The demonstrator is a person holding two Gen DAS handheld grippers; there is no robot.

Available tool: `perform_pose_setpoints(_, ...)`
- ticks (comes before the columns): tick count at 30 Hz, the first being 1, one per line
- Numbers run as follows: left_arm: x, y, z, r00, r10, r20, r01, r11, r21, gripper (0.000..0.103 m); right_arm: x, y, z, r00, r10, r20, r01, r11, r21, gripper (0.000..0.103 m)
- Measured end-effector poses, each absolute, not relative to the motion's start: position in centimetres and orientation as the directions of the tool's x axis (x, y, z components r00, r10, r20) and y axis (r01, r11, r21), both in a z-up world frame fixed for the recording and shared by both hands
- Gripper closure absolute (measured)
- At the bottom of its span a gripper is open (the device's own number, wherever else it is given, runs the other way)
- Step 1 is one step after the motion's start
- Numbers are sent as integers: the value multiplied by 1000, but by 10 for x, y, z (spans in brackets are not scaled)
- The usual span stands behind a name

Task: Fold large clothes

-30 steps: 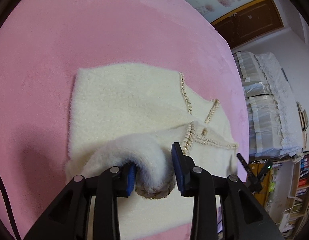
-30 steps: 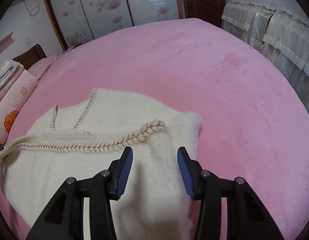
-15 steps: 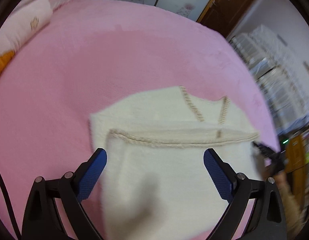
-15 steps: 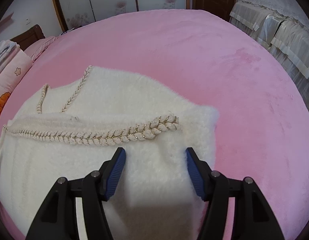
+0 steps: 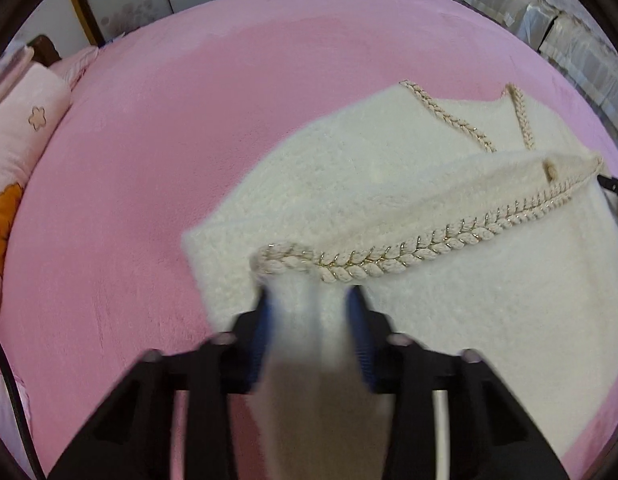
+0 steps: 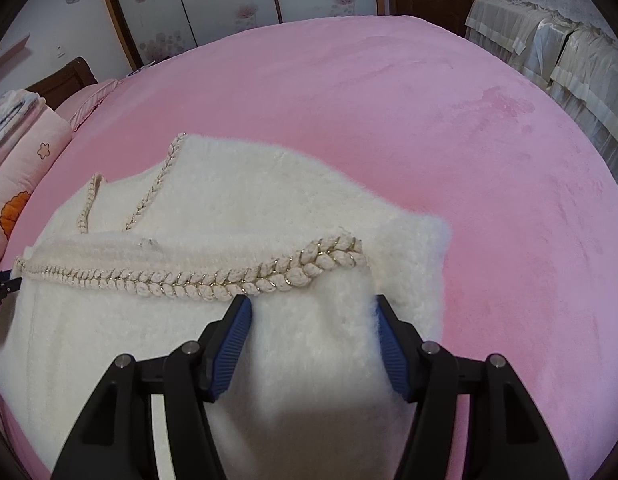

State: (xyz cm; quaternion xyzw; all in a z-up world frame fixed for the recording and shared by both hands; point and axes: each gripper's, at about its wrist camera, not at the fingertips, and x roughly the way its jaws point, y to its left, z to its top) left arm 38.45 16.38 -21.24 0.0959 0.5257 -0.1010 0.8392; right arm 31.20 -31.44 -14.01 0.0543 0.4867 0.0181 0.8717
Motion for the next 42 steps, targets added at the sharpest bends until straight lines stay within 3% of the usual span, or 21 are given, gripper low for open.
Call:
perform_pose_setpoints(3,375,157,-212,470,16,-882,254,955,152,95,309,-305,-139,536,44,-843,11,998,59,70)
perform_pose_setpoints(4,370,154,-211,487,50,-872,242,951,190,96,307,-301,-137,542,29,-840,5,999,38,83)
perform_pose_setpoints(5,366,151,-208,505,80,-859,228,948,223,96,304,-298,-136,548,14,-836,5,1000,21,86)
perform_pose_setpoints(8,352,146,-193,564,149,-813,169,942,290,97,292,-295,-127,580,-14,-814,25,1000,0,88)
perform_pose_setpoints(16,339,159,-126,643,168,-747,16,973,232,97,274,-307,-75,679,-17,-734,85,995,56,95)
perform_pose_setpoints(27,408,140,-79,732,274,-624,-87,946,314,97,324,-308,-17,779,-119,-616,131,991,-25,96)
perform_pose_setpoints(32,455,133,-113,707,327,-627,-128,931,341,97,367,-306,-33,771,-160,-617,165,985,-50,96)
perform_pose_setpoints(38,491,126,-201,608,398,-687,-132,904,407,96,406,-303,-109,655,-224,-721,194,973,-127,95)
perform_pose_setpoints(42,494,127,-237,581,402,-707,-122,903,412,95,413,-312,-142,601,-221,-768,221,970,-106,94)
